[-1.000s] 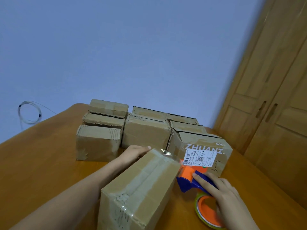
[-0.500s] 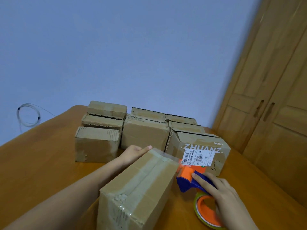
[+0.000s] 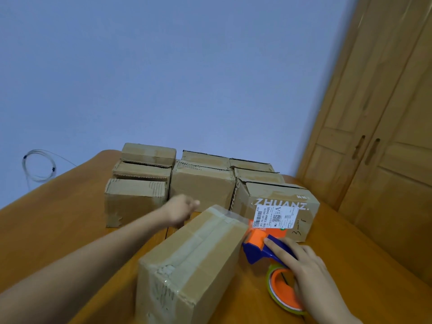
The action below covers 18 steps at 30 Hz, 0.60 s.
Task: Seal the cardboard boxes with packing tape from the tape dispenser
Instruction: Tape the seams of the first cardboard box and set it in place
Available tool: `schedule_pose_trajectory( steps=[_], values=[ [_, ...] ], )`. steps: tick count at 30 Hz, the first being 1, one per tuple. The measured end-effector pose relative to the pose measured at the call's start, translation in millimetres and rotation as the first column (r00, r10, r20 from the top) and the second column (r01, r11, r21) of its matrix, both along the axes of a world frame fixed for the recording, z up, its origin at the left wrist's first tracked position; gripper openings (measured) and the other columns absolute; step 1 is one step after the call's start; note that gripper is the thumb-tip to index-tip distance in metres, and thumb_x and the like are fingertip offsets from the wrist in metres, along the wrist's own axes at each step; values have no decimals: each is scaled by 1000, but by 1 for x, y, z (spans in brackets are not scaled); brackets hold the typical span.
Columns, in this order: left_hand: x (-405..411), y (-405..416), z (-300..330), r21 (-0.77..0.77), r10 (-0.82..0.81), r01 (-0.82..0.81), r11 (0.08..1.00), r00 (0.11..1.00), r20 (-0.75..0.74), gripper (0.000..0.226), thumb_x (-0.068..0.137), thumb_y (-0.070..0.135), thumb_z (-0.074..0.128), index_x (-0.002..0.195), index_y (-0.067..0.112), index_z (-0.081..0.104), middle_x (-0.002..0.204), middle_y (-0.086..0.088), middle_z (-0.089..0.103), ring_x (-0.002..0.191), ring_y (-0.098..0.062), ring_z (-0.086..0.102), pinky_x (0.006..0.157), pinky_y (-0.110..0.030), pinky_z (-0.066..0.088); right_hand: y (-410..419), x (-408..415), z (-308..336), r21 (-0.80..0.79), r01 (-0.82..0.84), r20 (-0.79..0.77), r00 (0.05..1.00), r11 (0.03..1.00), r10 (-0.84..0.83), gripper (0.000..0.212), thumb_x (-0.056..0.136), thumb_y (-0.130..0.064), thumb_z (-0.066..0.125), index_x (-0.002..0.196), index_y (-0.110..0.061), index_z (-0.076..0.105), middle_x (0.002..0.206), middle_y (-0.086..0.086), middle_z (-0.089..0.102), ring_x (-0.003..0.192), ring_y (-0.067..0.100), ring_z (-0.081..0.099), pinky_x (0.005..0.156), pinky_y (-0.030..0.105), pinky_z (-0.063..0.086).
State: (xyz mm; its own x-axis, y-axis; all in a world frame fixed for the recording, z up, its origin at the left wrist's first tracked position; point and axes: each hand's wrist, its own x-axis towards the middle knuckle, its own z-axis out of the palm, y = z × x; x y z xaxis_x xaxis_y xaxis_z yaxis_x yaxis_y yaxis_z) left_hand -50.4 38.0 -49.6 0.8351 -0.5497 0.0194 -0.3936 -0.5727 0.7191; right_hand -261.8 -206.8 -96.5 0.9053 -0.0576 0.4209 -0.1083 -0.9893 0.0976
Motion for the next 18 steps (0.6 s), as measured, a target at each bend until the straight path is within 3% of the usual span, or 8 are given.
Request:
schedule_pose_trajectory(
  steps=[3,5,7,9,11,13,15,18],
  values=[
    [-8,5,36,-155,2,2,988,1000,28,36,104,26,37,72,11,46,63,-5,51,51,-15,49,48,-21,42,1,1,-4,92,74,-61,996,993,-68,125,23,-5,95,133,-36,46,108,0,67,80,19,66,53,28,53],
    [-25,7,58,-155,-36,51,987,995,97,30,103,15,38,75,10,48,68,-7,56,56,-18,55,49,-18,43,7,0,-7,129,107,-65,993,986,-100,125,24,-9,96,134,-35,45,108,-1,67,80,19,66,53,28,53],
    [-49,3,67,0,-121,123,992,971,206,22,95,0,38,86,11,54,85,-6,63,75,-22,61,62,-21,48,18,-2,-8,165,122,-92,990,979,-108,125,24,-10,97,134,-34,44,107,0,67,79,20,66,53,28,53],
    [-79,-2,68,254,-213,129,958,916,338,26,94,2,40,114,10,54,112,-6,63,101,-22,60,83,-30,49,28,-6,-9,166,121,-55,992,979,-113,124,23,-8,96,133,-34,44,105,2,68,79,20,66,52,30,53],
    [-104,-9,63,432,-249,105,896,924,291,43,100,33,45,134,8,41,135,-13,52,119,-29,52,93,-36,44,41,-11,-10,158,117,-40,993,980,-112,121,24,-6,95,131,-34,46,104,4,68,78,23,66,51,32,53],
    [-120,-17,49,590,-208,54,806,958,197,84,90,63,44,150,11,17,157,-15,19,141,-35,25,108,-51,32,55,-15,-12,160,103,-31,995,982,-99,120,23,-6,95,131,-31,48,105,5,68,79,25,67,51,32,52],
    [-123,-20,35,666,-182,-11,746,958,220,99,86,66,50,153,19,-6,161,-8,-9,147,-37,-1,110,-68,13,66,-18,-14,158,105,-44,994,982,-99,124,21,-9,96,133,-30,47,110,6,67,83,26,67,52,32,53],
    [-115,-17,32,658,-225,12,753,944,240,96,90,49,56,152,24,-13,161,-4,-15,147,-37,-6,110,-70,9,77,-18,-15,169,116,-54,993,979,-108,133,16,-16,97,137,-26,44,123,7,61,91,27,68,54,31,55]
  ],
)
